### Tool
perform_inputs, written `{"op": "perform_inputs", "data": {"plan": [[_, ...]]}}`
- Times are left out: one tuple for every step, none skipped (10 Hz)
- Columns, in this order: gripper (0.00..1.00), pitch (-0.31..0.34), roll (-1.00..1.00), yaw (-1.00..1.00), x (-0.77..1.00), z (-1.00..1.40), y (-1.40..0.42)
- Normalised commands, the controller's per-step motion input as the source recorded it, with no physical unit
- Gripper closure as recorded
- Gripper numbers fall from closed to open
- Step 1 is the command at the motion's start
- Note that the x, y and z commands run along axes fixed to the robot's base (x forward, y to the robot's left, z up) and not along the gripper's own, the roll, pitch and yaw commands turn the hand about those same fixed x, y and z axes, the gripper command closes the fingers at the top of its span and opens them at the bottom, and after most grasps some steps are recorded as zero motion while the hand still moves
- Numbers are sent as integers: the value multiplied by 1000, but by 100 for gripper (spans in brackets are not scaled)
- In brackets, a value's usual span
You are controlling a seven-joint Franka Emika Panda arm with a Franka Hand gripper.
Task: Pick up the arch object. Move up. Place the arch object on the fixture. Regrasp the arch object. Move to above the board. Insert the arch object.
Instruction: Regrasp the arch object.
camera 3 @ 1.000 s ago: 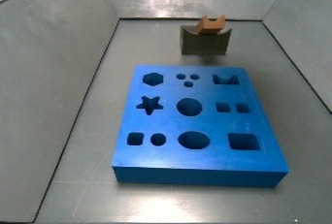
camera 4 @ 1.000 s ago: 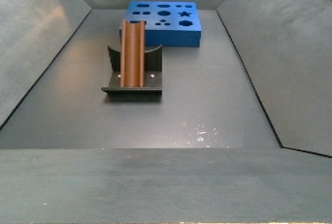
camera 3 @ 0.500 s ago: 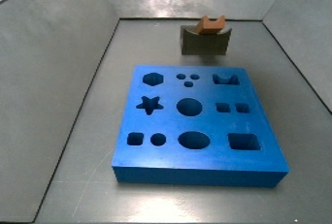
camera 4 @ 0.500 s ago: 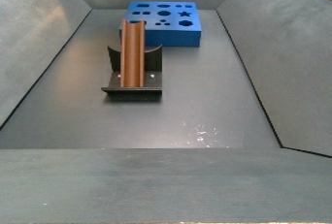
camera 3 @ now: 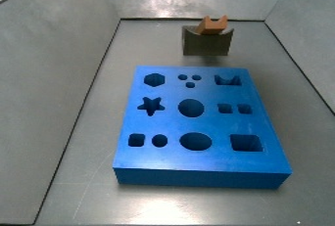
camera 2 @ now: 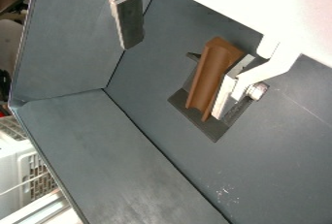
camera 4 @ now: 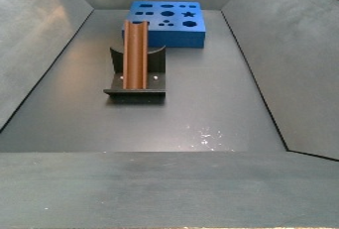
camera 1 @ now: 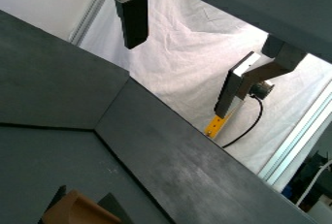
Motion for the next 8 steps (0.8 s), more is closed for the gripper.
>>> {"op": "perform_inputs", "data": {"plan": [[0,68,115,91,293,-30,-45],[0,68,115,91,293,-30,-45],[0,69,114,92,292,-29,-44],[0,69,114,92,292,-28,-44],[0,69,114,92,292,-28,-44],[0,69,114,93,292,-27,-44],[0,70,113,93,292,-27,-44],[0,70,113,93,292,-27,-44]]}}
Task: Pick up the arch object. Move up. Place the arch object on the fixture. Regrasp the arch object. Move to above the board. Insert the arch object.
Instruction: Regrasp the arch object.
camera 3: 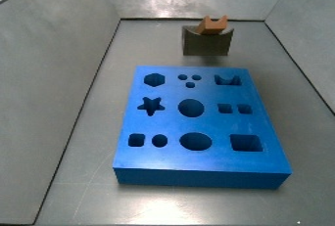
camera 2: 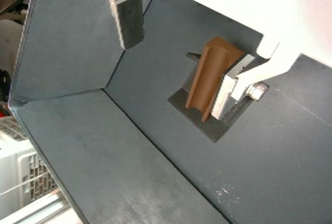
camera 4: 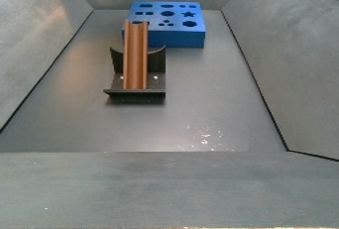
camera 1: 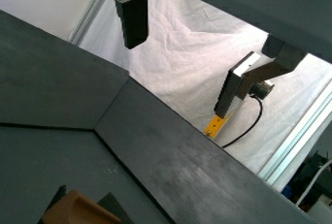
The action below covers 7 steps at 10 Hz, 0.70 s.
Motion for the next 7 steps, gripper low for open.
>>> {"op": "perform_inputs", "data": {"plan": [[0,70,113,93,291,-27,-44],[0,124,-37,80,114,-1000,48],[0,119,-28,91,116,-1000,50],[0,99,-14,114,122,-1000,48],[0,56,26,153,121,-1000,33],[0,41,36,154,117,-1000,30],[0,-2,50,148,125,-1000,23]]}}
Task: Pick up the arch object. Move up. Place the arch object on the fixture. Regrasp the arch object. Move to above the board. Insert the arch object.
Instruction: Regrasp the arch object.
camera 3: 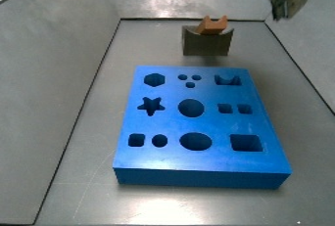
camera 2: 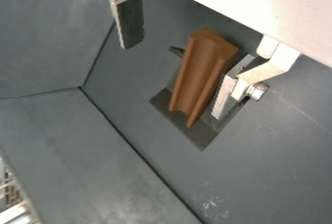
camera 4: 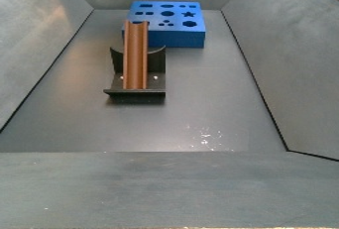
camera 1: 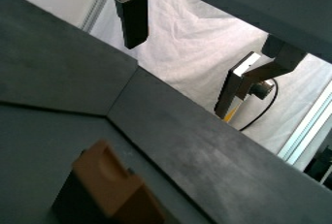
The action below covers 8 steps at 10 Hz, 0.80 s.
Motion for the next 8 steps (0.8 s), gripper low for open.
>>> {"op": "perform_inputs", "data": {"plan": [[0,-23,52,135,134,-1000,19],[0,-46,53,112,144,-1000,13],[0,-53,54,98,146,-1000,9],[0,-58,58,69,154,-1000,4],[0,-56,59,60,159,-993,0],[0,-45,61,33,127,-731,-8],[0,-42,62,26,114,-632,-12],[0,-30,61,18,96,-434,-13]]}}
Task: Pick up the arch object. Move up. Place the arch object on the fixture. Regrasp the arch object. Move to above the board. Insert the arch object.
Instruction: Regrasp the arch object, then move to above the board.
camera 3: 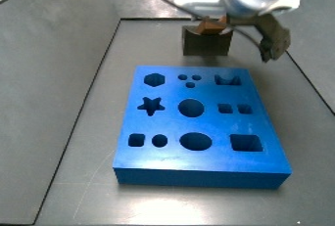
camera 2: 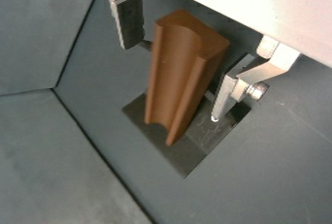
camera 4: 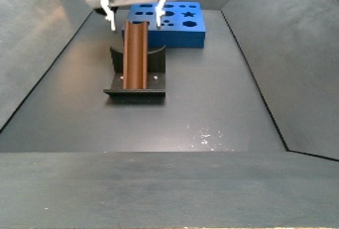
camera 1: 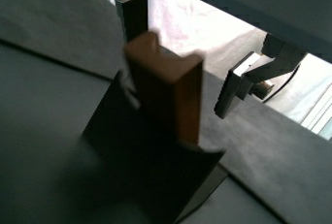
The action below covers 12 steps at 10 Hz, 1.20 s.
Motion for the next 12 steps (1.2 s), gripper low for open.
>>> {"op": "perform_inputs", "data": {"plan": [[0,-18,60,13,90,-290,-11],[100,0,0,0,0,0,0],[100,122,-133,-76,-69,1000,-79],[100,120,-135,-66,-69,1000,-78],[100,119,-133,-43,-70,1000,-72],[100,106,-111,11,-74,1000,-63],[100,97,-99,30,-74,1000,-61],[100,77,-77,54,-73,1000,-55],[100,57,-61,64,-73,1000,-52],[100,42,-51,65,-72,1000,-47],[100,34,-46,62,-72,1000,-45],[100,20,-44,54,-70,1000,-41]]}}
